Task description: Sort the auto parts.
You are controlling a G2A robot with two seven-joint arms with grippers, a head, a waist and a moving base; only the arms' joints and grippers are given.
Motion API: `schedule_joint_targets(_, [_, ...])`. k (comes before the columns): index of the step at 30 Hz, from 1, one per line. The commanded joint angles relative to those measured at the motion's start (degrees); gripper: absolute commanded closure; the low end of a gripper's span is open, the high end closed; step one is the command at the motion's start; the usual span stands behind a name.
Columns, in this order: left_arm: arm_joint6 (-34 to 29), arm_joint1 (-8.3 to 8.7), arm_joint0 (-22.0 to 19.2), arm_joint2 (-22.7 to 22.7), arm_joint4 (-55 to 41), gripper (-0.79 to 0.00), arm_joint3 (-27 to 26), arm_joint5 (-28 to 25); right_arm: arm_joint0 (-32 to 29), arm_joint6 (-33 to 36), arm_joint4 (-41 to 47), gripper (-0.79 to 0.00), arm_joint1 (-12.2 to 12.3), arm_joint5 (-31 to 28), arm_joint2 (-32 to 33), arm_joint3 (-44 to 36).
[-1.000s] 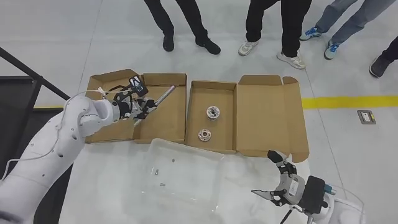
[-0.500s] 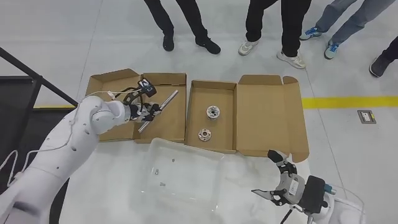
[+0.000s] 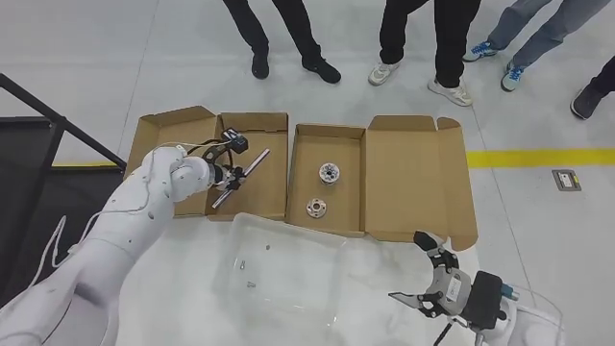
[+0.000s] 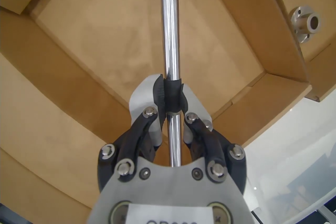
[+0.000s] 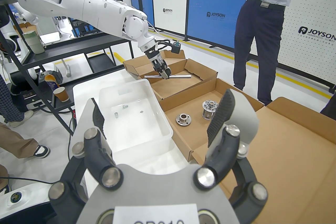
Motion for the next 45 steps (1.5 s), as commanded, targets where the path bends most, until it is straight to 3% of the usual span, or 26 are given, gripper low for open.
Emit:
schedule_joint_targets(1, [0.29,-0.94,-0.21,0.21,0.29,0.000,1.71,-0.64,0.00,0.00,0.00,-0.785,0.00,0.00,0.00,0.00])
schedule_joint_targets(4, [0.90,-2.32,-0.56,0.40,0.84,0.000,4.27,-1.10,0.00,0.00,0.00,-0.785,0.00,0.00,0.00,0.00])
schedule_joint_targets(8, [1.54,-3.91,-0.89,0.45,1.44,-0.120,7.07,-1.73,0.00,0.00,0.00,-0.785,0.00,0.00,0.00,0.00])
schedule_joint_targets(15, [2.49,-6.09,-1.23,0.19,2.15,-0.169,10.92,-3.28,0.00,0.00,0.00,-0.785,0.00,0.00,0.00,0.00])
schedule_joint_targets(19, [2.95,-6.98,-1.52,-0.13,2.55,-0.188,12.66,-3.98,0.00,0.00,0.00,-0.785,0.00,0.00,0.00,0.00])
schedule_joint_targets(26, [7.32,-7.08,-3.27,-1.29,4.04,-0.339,14.58,-7.72,0.00,0.00,0.00,-0.785,0.00,0.00,0.00,0.00])
schedule_joint_targets(33, [15.03,-4.53,-4.18,-2.84,7.49,-0.351,12.34,-18.00,0.00,0.00,0.00,-0.785,0.00,0.00,0.00,0.00])
schedule_joint_targets(38, [21.77,-1.05,-2.83,-4.55,12.09,-0.379,6.10,-25.39,0.00,0.00,0.00,-0.785,0.00,0.00,0.00,0.00])
schedule_joint_targets(42, [24.80,2.98,0.47,-6.68,16.85,-0.385,-4.31,-26.90,0.00,0.00,0.00,-0.785,0.00,0.00,0.00,0.00])
schedule_joint_targets(45, [23.88,6.95,4.58,-8.70,20.37,-0.388,-16.72,-26.90,0.00,0.00,0.00,-0.785,0.00,0.00,0.00,0.00])
